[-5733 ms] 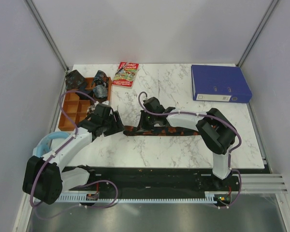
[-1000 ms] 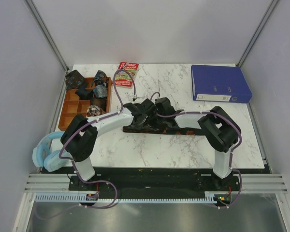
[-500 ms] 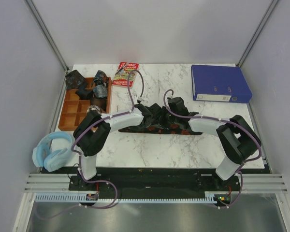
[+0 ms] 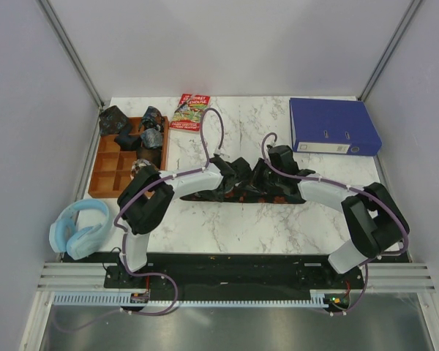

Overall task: Roll the ties
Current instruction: Roll the tie at the center of the board.

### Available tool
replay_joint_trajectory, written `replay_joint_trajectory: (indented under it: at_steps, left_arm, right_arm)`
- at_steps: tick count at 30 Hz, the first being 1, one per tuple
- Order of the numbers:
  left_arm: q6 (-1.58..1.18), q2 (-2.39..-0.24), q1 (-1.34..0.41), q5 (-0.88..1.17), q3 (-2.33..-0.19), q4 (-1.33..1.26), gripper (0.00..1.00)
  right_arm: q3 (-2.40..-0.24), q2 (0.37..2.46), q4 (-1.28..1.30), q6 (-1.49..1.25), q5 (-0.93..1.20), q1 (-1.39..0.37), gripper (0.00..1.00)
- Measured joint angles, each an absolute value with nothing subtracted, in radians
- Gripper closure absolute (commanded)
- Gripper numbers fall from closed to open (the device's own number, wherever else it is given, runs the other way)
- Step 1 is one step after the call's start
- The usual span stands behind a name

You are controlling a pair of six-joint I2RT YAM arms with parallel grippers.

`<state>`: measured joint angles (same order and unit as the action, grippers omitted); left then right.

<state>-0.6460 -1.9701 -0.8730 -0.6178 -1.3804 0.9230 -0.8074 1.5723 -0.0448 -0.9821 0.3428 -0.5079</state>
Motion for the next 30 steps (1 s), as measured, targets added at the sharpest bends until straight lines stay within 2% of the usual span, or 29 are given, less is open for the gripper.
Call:
replay_joint_trajectory:
  at_steps: [9, 17, 25, 30]
  left_arm:
    - [-0.635, -1.956, -0.873, -0.525, -1.381, 0.882, 0.29]
    - [-0.626, -1.882, -0.868, -0.462, -1.381, 0.864, 0.29]
    - [-0.62, -1.721, -0.817, -0.408, -1.348, 0.846, 0.33]
    - [-0.616, -1.55, -0.733, -0.363, -1.221, 0.807, 0.25]
  right_arm:
    - [-0.807, 1.556, -0.016, -0.965, 0.34, -0.506, 1.0]
    - [-0.816, 1.556, 0.008, -0.965, 0.339, -0.511, 1.0]
    - [-0.927, 1.615, 0.014, -0.97, 0.332, -0.605, 1.0]
    - [-1.022, 1.705, 0.015, -0.981, 0.331, -0.678, 1.0]
